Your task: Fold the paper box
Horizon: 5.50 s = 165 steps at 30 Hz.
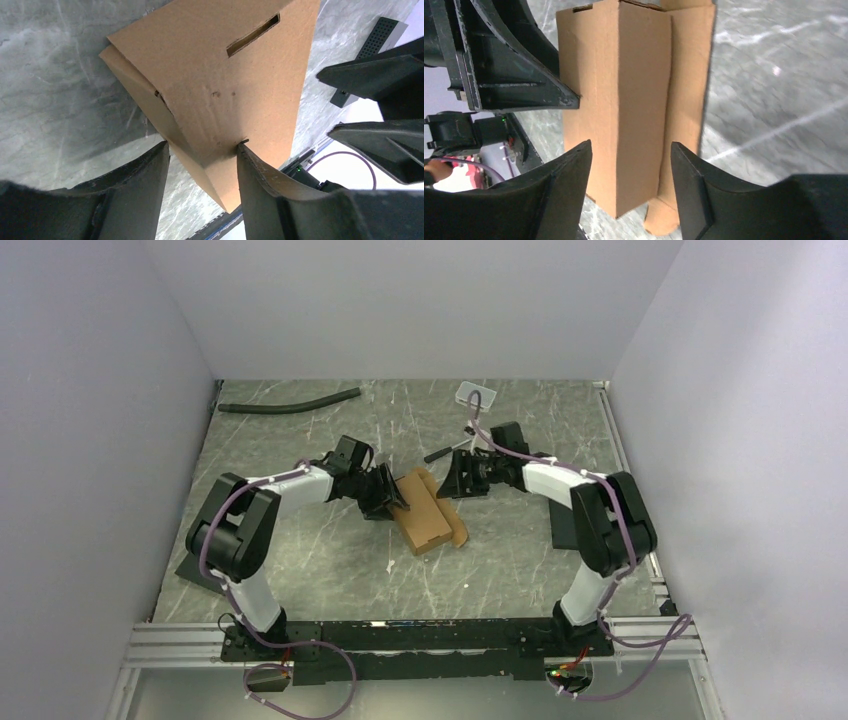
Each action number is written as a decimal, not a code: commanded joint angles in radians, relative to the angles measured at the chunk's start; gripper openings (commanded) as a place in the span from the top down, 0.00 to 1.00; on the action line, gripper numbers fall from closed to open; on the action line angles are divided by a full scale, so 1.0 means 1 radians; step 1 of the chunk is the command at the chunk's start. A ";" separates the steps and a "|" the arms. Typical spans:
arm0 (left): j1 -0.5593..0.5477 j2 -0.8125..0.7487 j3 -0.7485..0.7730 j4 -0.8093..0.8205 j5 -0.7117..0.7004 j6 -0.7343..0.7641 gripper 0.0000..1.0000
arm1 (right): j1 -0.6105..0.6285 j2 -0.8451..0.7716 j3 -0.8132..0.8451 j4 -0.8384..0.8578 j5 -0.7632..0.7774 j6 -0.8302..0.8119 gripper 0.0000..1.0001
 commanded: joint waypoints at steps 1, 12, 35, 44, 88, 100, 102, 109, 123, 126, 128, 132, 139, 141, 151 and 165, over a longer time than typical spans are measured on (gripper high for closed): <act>0.008 0.053 -0.025 0.034 0.004 -0.010 0.46 | 0.038 0.110 0.078 -0.024 -0.089 -0.018 0.44; 0.057 0.140 0.026 0.099 0.128 0.054 0.57 | 0.179 0.206 0.072 0.141 -0.235 0.178 0.62; 0.180 0.079 0.229 -0.199 0.004 0.449 0.49 | 0.167 -0.169 0.087 -0.213 0.043 -0.579 0.07; 0.213 -0.251 0.067 -0.087 -0.104 0.439 0.35 | 0.204 -0.251 0.002 -0.538 -0.264 -1.470 0.00; 0.201 -0.031 -0.102 0.096 0.147 0.284 0.52 | 0.451 -0.085 -0.091 -0.017 0.187 -1.080 1.00; 0.187 -0.019 -0.095 0.082 0.144 0.289 0.54 | 0.420 -0.039 -0.019 -0.069 0.132 -0.951 1.00; 0.183 -0.018 -0.092 0.079 0.144 0.288 0.54 | 0.415 -0.035 -0.010 -0.074 0.131 -0.935 1.00; 0.154 -0.005 -0.081 0.059 0.123 0.268 0.54 | 0.418 -0.033 0.013 -0.081 0.129 -0.903 1.00; 0.128 -0.008 -0.095 0.041 0.065 0.219 0.56 | 0.448 -0.029 0.046 -0.154 0.169 -0.903 1.00; 0.131 0.002 -0.099 0.049 0.057 0.202 0.56 | 0.439 -0.035 0.025 -0.168 0.165 -0.900 1.00; 0.133 0.003 -0.105 0.060 0.052 0.188 0.56 | 0.428 -0.033 0.017 -0.175 0.159 -0.887 1.00; 0.133 -0.002 -0.115 0.078 0.048 0.167 0.56 | 0.414 -0.029 0.009 -0.167 0.161 -0.848 1.00; 0.133 -0.027 -0.123 0.079 0.039 0.150 0.56 | 0.412 -0.035 -0.013 -0.115 0.183 -0.733 1.00; 0.133 -0.031 -0.126 0.080 0.038 0.146 0.56 | 0.412 -0.037 -0.019 -0.105 0.201 -0.700 1.00; 0.133 -0.036 -0.135 0.092 0.038 0.117 0.56 | 0.410 -0.035 -0.029 -0.068 0.237 -0.565 1.00; 0.116 -0.075 -0.157 0.091 0.014 0.057 0.57 | 0.426 -0.055 -0.002 -0.035 0.222 -0.533 1.00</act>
